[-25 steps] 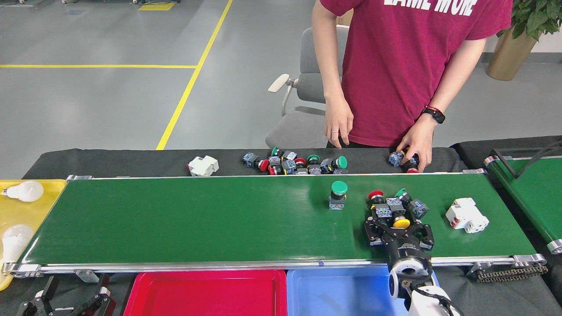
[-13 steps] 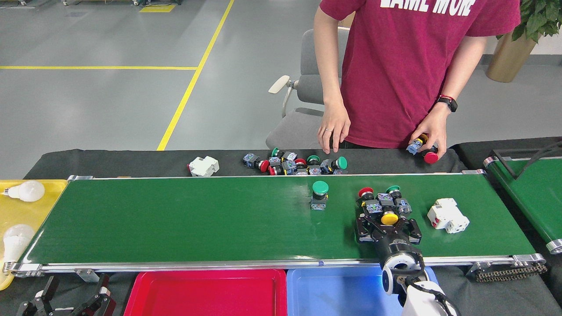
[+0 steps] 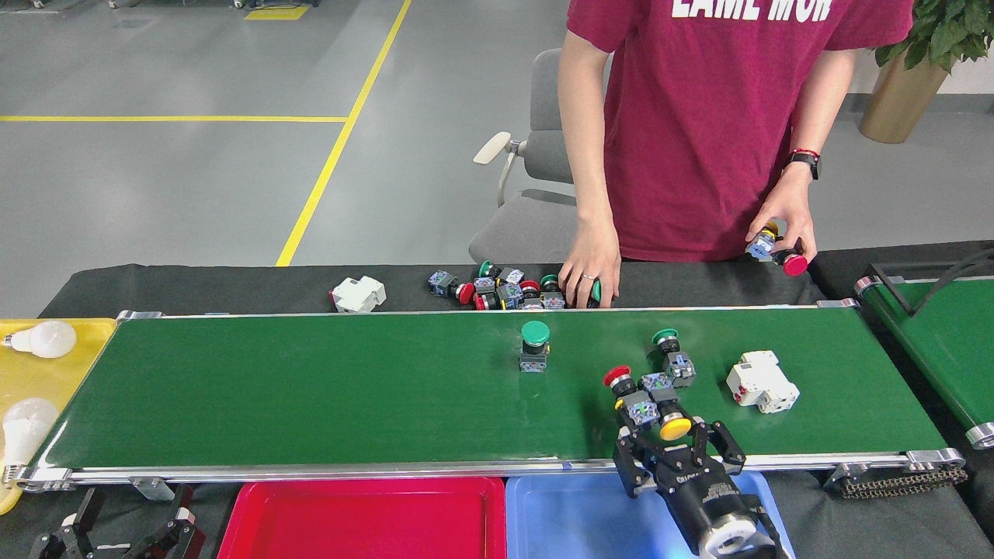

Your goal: Pick switch part from conveyor to tray

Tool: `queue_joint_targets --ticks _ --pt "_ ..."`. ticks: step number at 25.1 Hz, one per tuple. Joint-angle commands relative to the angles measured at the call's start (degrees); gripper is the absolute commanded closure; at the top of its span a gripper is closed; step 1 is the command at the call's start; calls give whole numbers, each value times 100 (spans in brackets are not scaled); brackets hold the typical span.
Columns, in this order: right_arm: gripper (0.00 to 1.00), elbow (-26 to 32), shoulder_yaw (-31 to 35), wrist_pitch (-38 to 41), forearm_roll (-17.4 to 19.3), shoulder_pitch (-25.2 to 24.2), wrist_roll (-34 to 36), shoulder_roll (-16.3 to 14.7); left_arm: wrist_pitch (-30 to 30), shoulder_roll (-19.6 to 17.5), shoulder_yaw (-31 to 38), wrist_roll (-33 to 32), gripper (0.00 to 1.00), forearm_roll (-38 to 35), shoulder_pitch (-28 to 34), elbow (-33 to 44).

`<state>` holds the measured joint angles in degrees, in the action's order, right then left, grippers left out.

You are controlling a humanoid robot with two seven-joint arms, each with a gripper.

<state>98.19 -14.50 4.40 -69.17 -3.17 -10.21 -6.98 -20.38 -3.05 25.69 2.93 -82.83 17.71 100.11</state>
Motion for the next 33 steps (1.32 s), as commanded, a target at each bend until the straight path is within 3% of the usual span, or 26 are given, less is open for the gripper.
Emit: queue_joint_targets --ticks 1,4,8,14,15,16,17,18,21,26,30,33 --pt "60 183 27 509 9 -17 -7 -5 -18 -37 24 32 0 13 -31 79" --pt "60 174 -70 1019 17 -17 -16 56 -45 -46 15 32 0 13 -31 79" --pt "59 16 -501 1617 0 27 -148 390 -45 -55 -2 32 0 13 -57 62" --pt "57 -178 -1195 1783 -35 70 -253 557 -53 -73 -161 32 0 -5 -163 105" --pt "52 -257 -1301 1775 -35 79 -262 575 -53 -81 -301 14 0 -23 -242 105" --pt "36 -327 -1371 1740 -35 79 -262 627 -53 -90 -520 5 0 -23 -338 114" --pt "13 -397 -1388 1722 -35 79 -288 750 -53 -108 -801 -12 0 -23 -426 132" --pt "1 -441 -1388 1722 -18 79 -341 865 -45 -134 -987 -30 0 -31 -523 132" --pt "2 -599 -1380 1757 0 97 -447 1076 -18 -336 -1681 -170 0 -190 -919 79" --pt "2 -529 -1371 1748 0 237 -455 1172 8 -20 -2639 -205 0 -1227 -1727 -141" --pt "2 -424 -1221 1678 9 281 -438 1163 8 156 -3193 -425 0 -1323 -2510 -1301" --pt "3 -186 -527 1537 9 273 -429 1163 35 253 -3237 -443 0 -1323 -3160 -2276"
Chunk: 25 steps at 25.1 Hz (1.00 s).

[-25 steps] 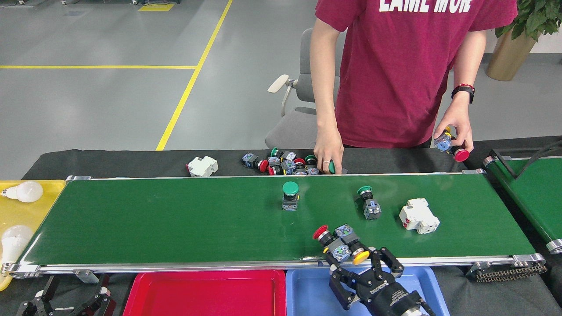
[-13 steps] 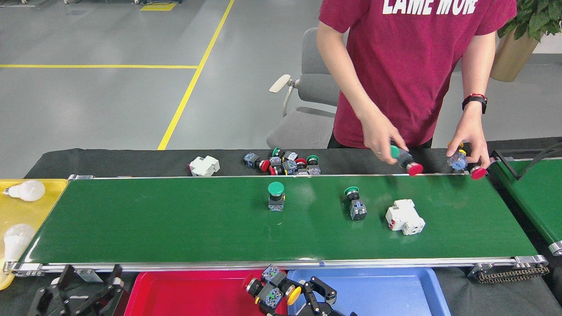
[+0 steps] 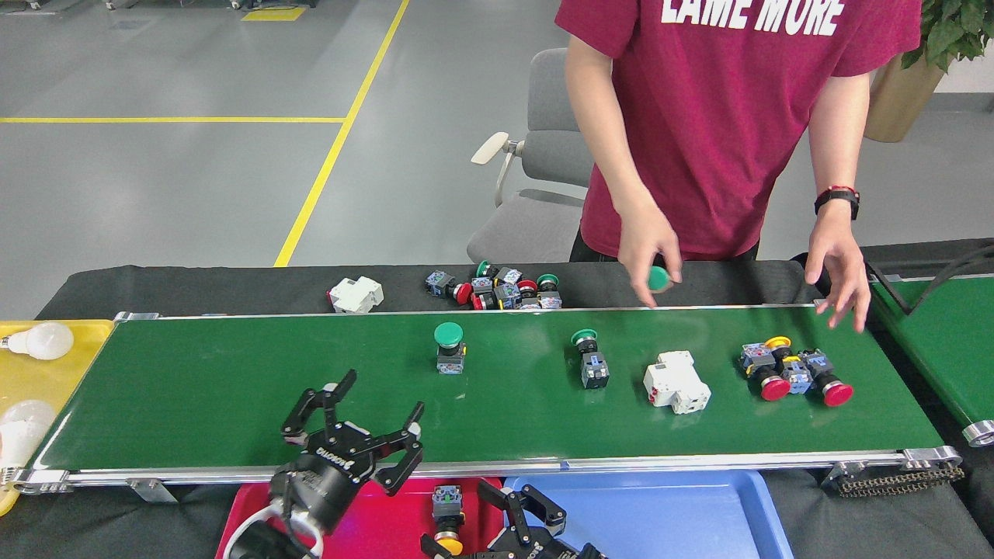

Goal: Pick switch part from conveyor to tray
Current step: 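Grasp the green-capped switch with the left gripper and lift it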

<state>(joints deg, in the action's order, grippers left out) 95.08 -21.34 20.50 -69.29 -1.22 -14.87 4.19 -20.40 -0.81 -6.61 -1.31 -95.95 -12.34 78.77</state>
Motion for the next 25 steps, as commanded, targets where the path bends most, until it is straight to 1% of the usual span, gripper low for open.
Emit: queue_joint_targets --ticks 1,4,6,10,11,13,15,18,19,20,21,22,23,24,25 --pt "3 151 376 -134 21 78 46 47 36 37 19 -18 0 -11 -304 -310" --pt "4 168 912 -512 12 87 81 47 45 11 81 -18 0 -2 -550 -582" --pt "5 195 1061 -854 -5 78 81 3 97 20 116 -18 0 -2 -682 -846" --pt "6 151 1132 -1962 -119 113 81 -6 212 20 143 -18 0 -2 -954 -1417" --pt "6 98 1132 -2243 -225 183 81 -15 238 20 143 -18 0 -2 -1025 -1531" --pt "6 -130 1097 -2867 -717 385 81 -24 466 11 134 -1 0 6 -1174 -1759" --pt "6 -315 1026 -3131 -1069 465 81 11 695 11 134 34 1 -2 -1306 -1944" --pt "6 -544 833 -3192 -1157 632 81 3 968 11 107 70 9 -2 -1552 -2296" --pt "6 -658 789 -3201 -1165 693 81 29 985 11 90 70 16 -2 -1587 -2393" --pt "6 -895 789 -3210 -1174 877 81 55 985 11 72 70 32 -2 -1613 -2498" --pt "6 -1080 789 -3210 -1165 1045 81 64 985 2 72 70 44 -2 -1613 -2542" --pt "6 -1351 780 -3210 -1165 1273 81 99 985 11 90 70 65 6 -1613 -2577" --pt "6 -1606 763 -3210 -1165 1449 90 152 994 20 125 78 78 15 -1613 -2603" --pt "5 -1862 736 -3210 -1165 1634 116 231 1003 20 134 78 81 24 -1613 -2621" --pt "5 -2151 719 -3210 -1165 1818 142 328 1012 20 134 122 86 33 -1613 -2630"
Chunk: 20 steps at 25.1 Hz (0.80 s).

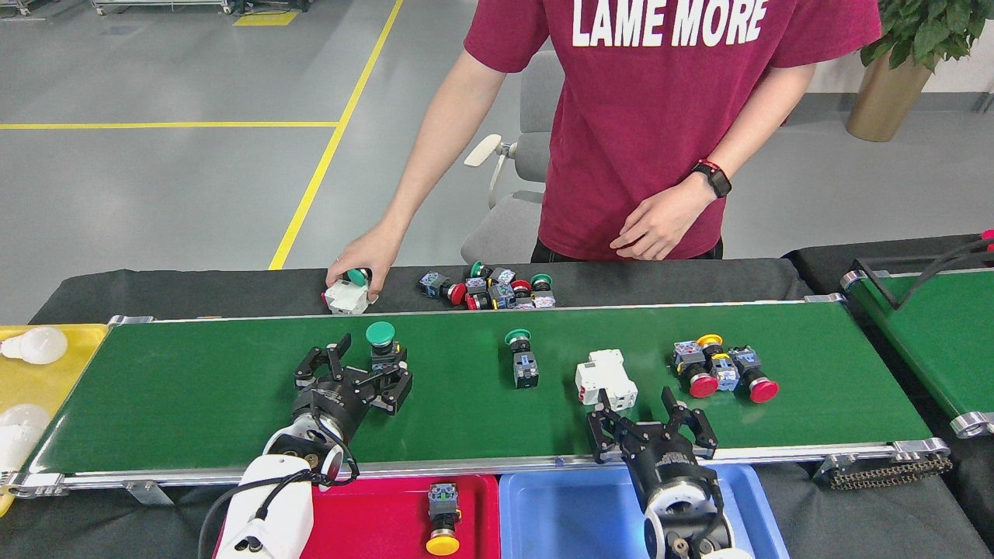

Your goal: Pick switch part from conveyor to tray

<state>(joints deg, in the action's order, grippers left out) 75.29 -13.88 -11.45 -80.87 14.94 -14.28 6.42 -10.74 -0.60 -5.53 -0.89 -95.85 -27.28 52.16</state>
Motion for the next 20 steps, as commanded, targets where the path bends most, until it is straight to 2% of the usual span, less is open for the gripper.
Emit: queue_joint_targets --ticks 1,3,6,8,9,12,15,16,17,19,20 --pt "5 -322 -36 -15 -7 307 110 149 45 -2 26 151 88 31 -111 31" --pt "5 -630 -71 -6 10 483 136 176 45 -28 26 362 93 40 -102 39" --pt "5 -761 -326 -6 45 492 145 211 -43 -54 17 529 96 49 4 145" --pt "5 -761 -413 -6 54 501 154 246 -245 -90 -44 546 96 75 197 558" --pt "6 -761 -413 -6 63 509 154 272 -570 -98 -35 537 97 75 426 910" --pt "19 -761 -413 3 72 659 154 272 -1334 -212 17 467 97 66 1084 1972" --pt "34 -770 -422 73 72 676 154 255 -2310 -617 26 265 94 110 1999 3142" --pt "43 -770 -431 91 81 668 145 237 -2741 -775 44 221 87 128 2359 3564" --pt "46 -770 -431 99 81 668 145 237 -2961 -872 79 203 74 154 2658 3863" --pt "51 -761 -422 152 98 668 119 264 -3040 -872 298 107 14 128 3404 4407" --pt "58 -761 -422 187 169 668 128 255 -2996 -837 395 80 0 119 3625 4548"
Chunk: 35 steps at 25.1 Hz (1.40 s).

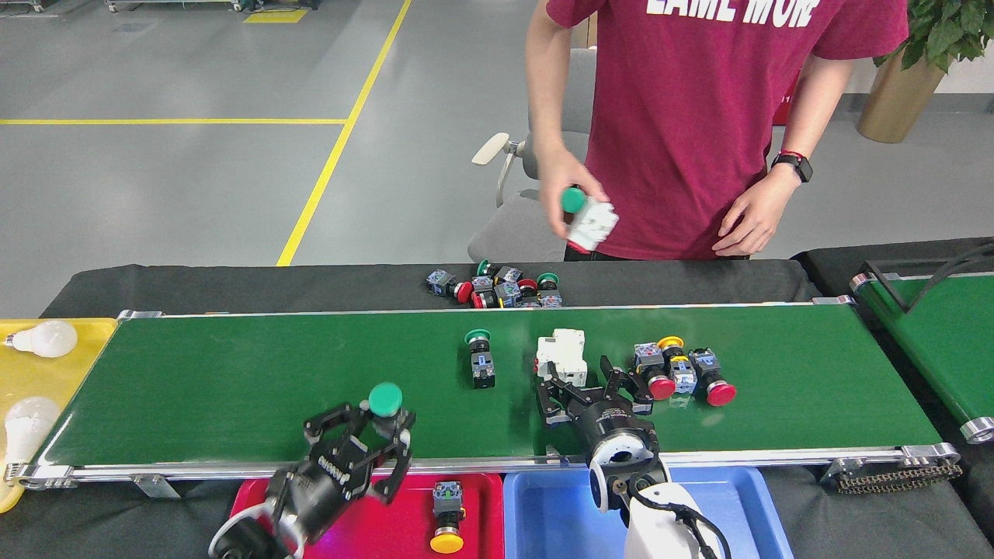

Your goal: Pick switch part from conveyor to tray

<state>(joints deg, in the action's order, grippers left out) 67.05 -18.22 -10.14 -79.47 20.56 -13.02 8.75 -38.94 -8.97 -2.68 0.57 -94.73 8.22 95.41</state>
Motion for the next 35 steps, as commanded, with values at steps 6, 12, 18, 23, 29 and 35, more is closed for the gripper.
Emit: queue_joint_targets --ticks 6,12,18,23,29,35 --pt "82 133 -6 214 467 123 -104 -31 -105 62 532 -66 0 227 584 452" --pt "80 1390 3 1005 608 -307 -640 -171 1424 598 2097 -31 0 1009 593 479" --pt "79 3139 29 2042 968 -1573 -1150 -681 1556 651 2949 -31 0 1475 751 206" --pt "79 3447 459 3096 1293 -2364 -1141 -1331 1556 660 2949 -31 0 1458 751 224" --pt "78 3438 2411 5514 2506 -2812 -1115 -1718 1556 660 2668 -84 0 1326 426 233" --pt "77 3429 3694 5514 3403 -3471 -1273 -1780 2022 783 1297 -620 0 289 -514 39"
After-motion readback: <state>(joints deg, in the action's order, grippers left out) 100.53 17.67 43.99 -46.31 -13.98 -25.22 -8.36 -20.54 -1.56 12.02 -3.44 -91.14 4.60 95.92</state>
